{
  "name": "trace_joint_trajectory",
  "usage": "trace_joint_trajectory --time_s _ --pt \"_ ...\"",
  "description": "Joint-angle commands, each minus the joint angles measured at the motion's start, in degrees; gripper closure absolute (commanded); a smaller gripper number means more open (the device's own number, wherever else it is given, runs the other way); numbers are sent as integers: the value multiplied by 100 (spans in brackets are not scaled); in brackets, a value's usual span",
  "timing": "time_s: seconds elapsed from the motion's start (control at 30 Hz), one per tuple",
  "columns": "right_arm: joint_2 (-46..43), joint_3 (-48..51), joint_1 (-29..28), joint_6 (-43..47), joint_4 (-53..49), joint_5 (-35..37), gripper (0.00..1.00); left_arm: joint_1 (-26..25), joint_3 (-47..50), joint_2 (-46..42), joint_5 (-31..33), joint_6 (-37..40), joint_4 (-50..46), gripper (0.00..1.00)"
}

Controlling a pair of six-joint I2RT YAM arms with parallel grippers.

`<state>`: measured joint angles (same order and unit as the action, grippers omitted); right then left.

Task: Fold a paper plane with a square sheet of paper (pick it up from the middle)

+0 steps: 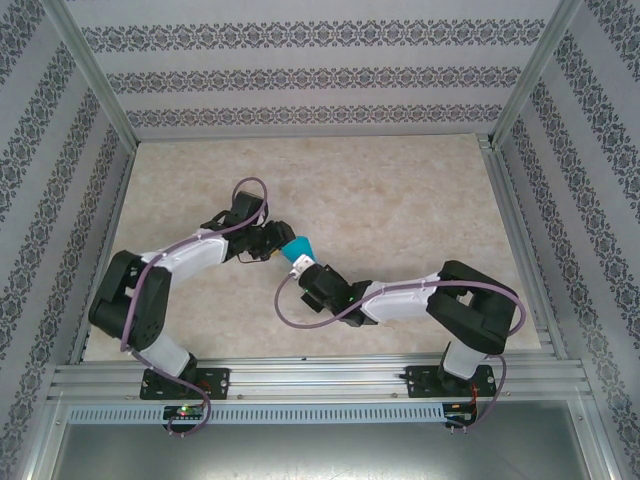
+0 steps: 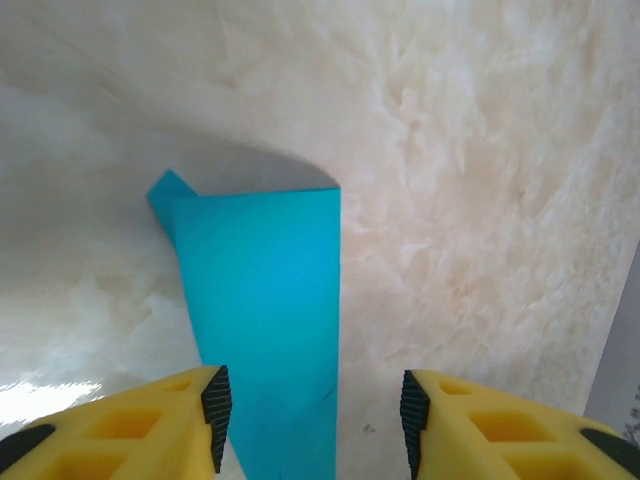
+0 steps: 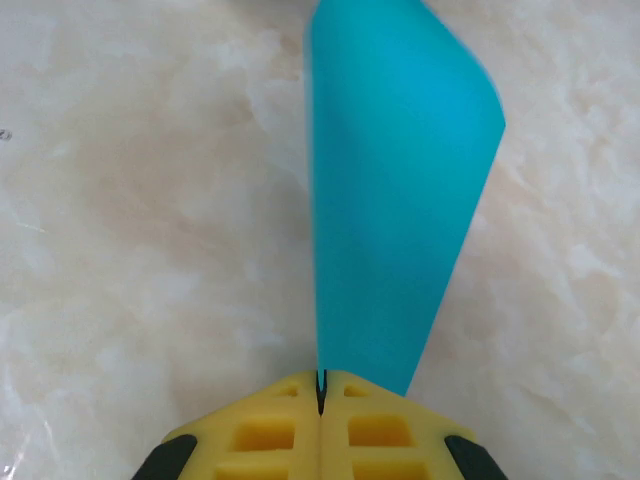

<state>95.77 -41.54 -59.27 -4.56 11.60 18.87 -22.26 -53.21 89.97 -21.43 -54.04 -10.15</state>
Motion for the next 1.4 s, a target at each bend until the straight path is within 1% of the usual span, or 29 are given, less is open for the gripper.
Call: trace_joint_trajectory --time_s 0.0,0.07,0.2,0.3,0.37,0.47,0.53,0.63,0.7,0.83,0.97,1.13,1.37 --pt "-331 225 306 -546 366 -1179 100 32 125 -524 684 201 -560 45" --pt "-395 353 513 -808 589 -1825 100 37 240 -767 838 201 -571 44" --pt "-407 579 993 -1428 1013 -2841 100 32 474 -1118 917 199 -453 44" --pt "-318 695 1251 -1783 1327 -3399 100 34 571 -1226 898 192 -385 44" --pt "-249 731 1355 -1955 1428 -3573 100 31 581 -1227 841 196 -352 44" --pt "-164 938 1569 -2288 1884 -3832 100 24 584 -1164 731 192 -284 44" --pt "-154 1079 1690 -2481 2165 -3966 100 20 650 -1117 484 244 3 45" --pt "-181 1155 1765 -2541 2245 -4040 100 4 648 -927 251 160 207 42" --pt "-139 1192 1847 -2655 2339 -4162 100 3 555 -745 102 140 235 41" --pt "67 1209 2010 -2965 2533 -4471 100 -108 500 -480 -146 107 589 42" --pt "355 1236 2190 -3374 2816 -4790 100 -184 472 -341 -186 153 669 44" --pt "502 1314 2405 -3861 3083 -5048 100 -230 513 -204 -304 218 793 48" --pt "794 1364 2724 -4635 3635 -5599 100 -307 531 -86 -517 312 1064 53"
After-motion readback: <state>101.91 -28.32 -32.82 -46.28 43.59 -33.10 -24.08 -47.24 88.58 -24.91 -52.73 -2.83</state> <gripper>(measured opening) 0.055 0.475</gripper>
